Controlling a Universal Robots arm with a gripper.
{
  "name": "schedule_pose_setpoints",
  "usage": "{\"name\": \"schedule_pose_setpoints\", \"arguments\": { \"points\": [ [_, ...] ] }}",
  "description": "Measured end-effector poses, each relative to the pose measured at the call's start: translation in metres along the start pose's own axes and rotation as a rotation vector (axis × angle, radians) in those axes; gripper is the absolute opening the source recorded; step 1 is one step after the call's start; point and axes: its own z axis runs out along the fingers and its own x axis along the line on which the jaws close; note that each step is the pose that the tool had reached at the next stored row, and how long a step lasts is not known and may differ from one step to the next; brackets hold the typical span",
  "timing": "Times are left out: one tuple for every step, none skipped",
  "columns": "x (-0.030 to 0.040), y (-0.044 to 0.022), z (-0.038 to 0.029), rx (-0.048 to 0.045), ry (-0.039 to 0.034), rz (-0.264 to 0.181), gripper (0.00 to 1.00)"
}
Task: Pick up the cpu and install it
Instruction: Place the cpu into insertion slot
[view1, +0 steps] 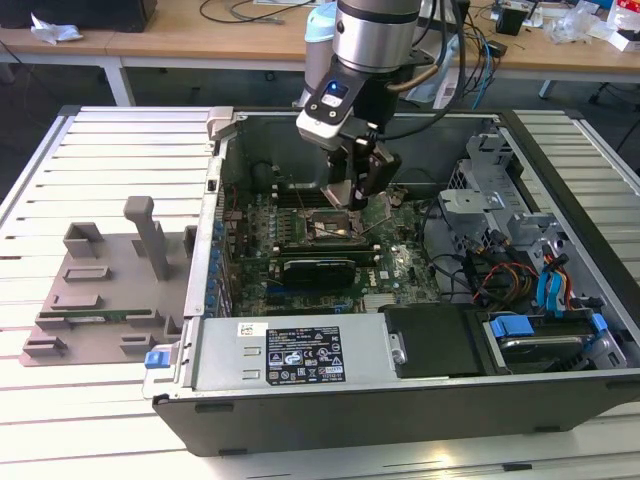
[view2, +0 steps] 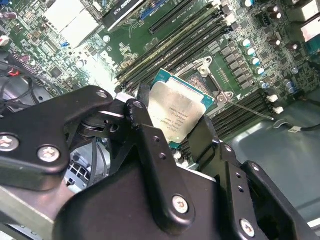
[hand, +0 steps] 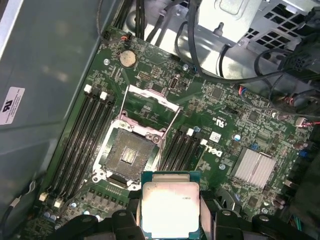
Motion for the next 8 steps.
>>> {"name": "schedule_pose_setpoints", "arguments": {
  "points": [
    [0.0000,0.0000,0.0000,0.0002,0.0002,0.005,0.55],
    [0.0000,0.0000,0.0000,0.0005,0.0007,0.012,0.55],
    [0.0000,0.0000,0.0001,0.0008,0.0010,0.019,0.55],
    [0.0000,0.0000,0.0001,0.0011,0.0015,0.028,0.55],
    [0.0000,0.0000,0.0001,0.0015,0.0021,0.040,0.55],
    [0.0000,0.0000,0.0001,0.0019,0.0026,0.048,0.55],
    [0.0000,0.0000,0.0002,0.0025,0.0034,0.063,0.55],
    [0.0000,0.0000,0.0002,0.0028,0.0039,0.072,0.55]
  ]
}}
